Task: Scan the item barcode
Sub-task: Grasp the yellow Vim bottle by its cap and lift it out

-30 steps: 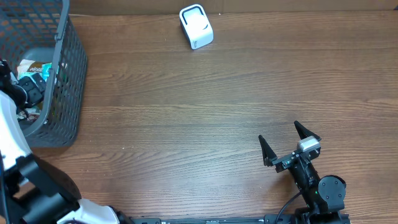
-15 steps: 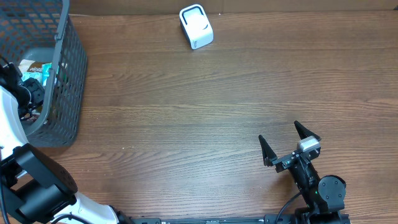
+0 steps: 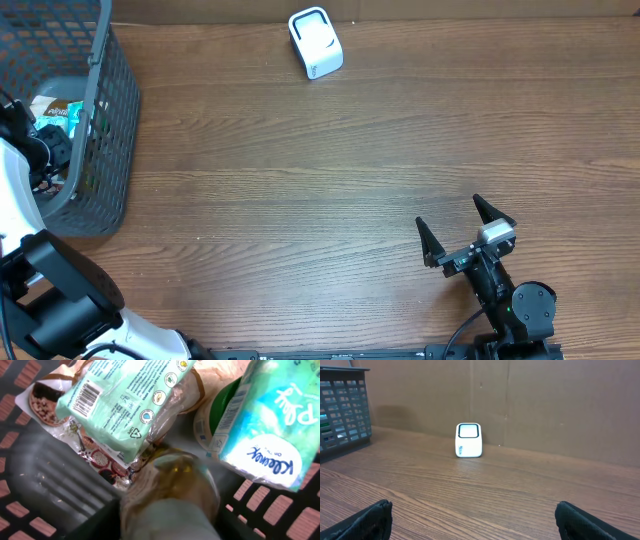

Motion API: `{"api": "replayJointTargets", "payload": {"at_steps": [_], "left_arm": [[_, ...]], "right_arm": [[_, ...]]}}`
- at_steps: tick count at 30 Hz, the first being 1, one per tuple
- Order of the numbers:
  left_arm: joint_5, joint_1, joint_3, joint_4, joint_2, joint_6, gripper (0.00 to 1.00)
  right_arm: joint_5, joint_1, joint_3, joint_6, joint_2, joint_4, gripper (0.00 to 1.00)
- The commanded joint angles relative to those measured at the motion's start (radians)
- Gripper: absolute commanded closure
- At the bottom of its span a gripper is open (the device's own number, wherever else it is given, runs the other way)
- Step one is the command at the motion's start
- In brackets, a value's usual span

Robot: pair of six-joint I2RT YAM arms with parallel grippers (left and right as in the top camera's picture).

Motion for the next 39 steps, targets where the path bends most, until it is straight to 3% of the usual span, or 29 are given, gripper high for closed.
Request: {"api": "replayJointTargets", "payload": {"at_steps": [1, 7, 14, 20, 29, 39], "left_arm": [[0.008, 0.0, -0.008, 0.008, 0.026, 0.01, 0.62], [0.008, 0.0, 0.039, 0.008, -0.003, 0.01, 0.75], [0.008, 0.0, 0.208, -0.02, -0.086, 0.006, 0.78], [0.021, -0.001, 0.348, -0.016, -0.194, -0.069, 0.81], [0.199, -0.011, 0.447, -0.008, -0.316, -0.085, 0.8], [0.245, -0.199, 0.447, -0.077, -0.392, -0.092, 0.81]], "right_arm": [[0.01, -0.004, -0.011, -0.005, -0.01, 0.003, 0.0], [0.01, -0.004, -0.011, -0.005, -0.01, 0.004, 0.0], [0.01, -0.004, -0.011, -0.005, -0.01, 0.004, 0.0], [0.01, -0.004, -0.011, -0.005, -0.01, 0.004, 0.0], [0.01, -0.004, -0.011, -0.005, -0.01, 0.004, 0.0], [0.01, -0.004, -0.011, -0.005, -0.01, 0.003, 0.0]]}}
